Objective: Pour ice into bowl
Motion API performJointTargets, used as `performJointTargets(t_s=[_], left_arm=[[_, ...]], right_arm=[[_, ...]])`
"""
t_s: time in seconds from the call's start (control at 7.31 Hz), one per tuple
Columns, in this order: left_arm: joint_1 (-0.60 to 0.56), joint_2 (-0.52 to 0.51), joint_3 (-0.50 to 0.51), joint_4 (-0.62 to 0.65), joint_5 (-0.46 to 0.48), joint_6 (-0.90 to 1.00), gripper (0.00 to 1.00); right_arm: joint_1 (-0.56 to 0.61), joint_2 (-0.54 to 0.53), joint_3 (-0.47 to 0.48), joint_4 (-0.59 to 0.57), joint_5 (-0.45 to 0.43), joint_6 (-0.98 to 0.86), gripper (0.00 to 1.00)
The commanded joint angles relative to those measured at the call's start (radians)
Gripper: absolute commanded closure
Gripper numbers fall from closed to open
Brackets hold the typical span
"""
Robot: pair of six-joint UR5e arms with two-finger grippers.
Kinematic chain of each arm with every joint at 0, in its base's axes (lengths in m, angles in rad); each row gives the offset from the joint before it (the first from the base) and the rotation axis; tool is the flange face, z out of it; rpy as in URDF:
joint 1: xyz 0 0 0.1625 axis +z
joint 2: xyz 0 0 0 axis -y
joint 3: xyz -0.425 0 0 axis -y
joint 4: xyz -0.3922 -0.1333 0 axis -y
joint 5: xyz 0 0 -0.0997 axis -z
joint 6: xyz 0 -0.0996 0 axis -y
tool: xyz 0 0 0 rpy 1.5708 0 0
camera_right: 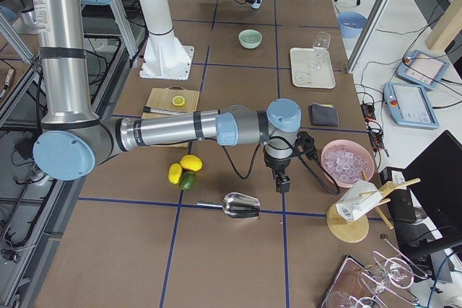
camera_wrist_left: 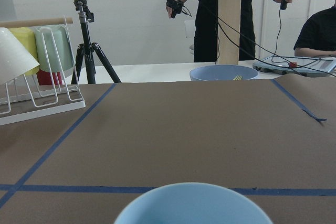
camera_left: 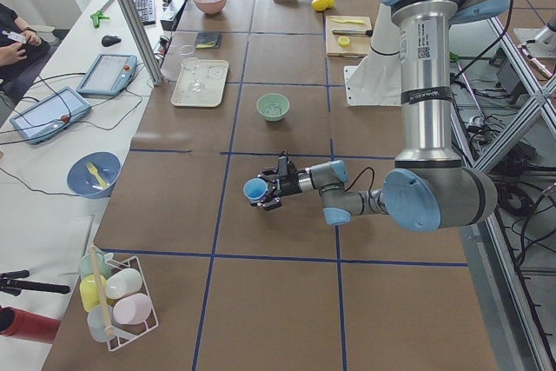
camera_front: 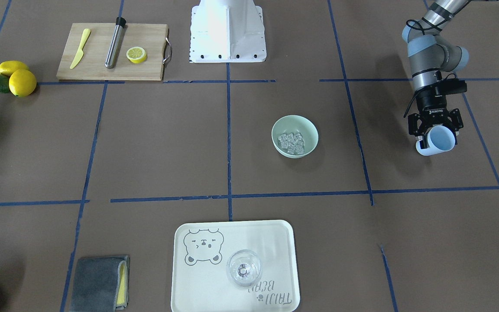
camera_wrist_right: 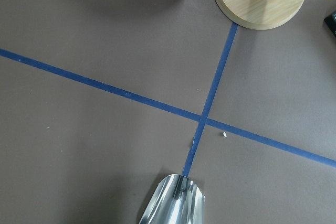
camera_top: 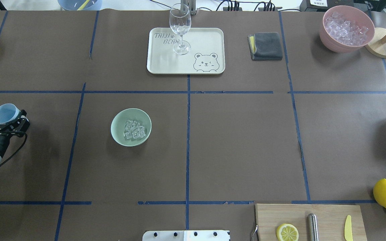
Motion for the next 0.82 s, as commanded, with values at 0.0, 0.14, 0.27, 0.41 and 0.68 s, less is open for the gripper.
performJointTargets(t_s=[0.0,0.14,0.27,0.41,0.68], left_arm=[[-0.009,0.033,-0.059,-0.005,0.002,0.001,0.00],[-0.009,0.080,-0.126,-0.005,-0.001,0.004,0.00],[-0.012,0.110,-0.186,-0.005,-0.003,0.050,0.00],[-0.034,0.110,-0.239,-0.005,-0.010,0.114,0.00],[-0.159,0.110,-0.315,-0.005,-0.195,0.299,0.00]], right_arm=[[0.000,0.000,0.000,0.000,0.000,0.000,0.00],[0.000,0.000,0.000,0.000,0.000,0.000,0.00],[0.000,0.000,0.000,0.000,0.000,0.000,0.00],[0.000,0.000,0.000,0.000,0.000,0.002,0.00],[0.000,0.006,0.006,0.000,0.000,0.003,0.00]])
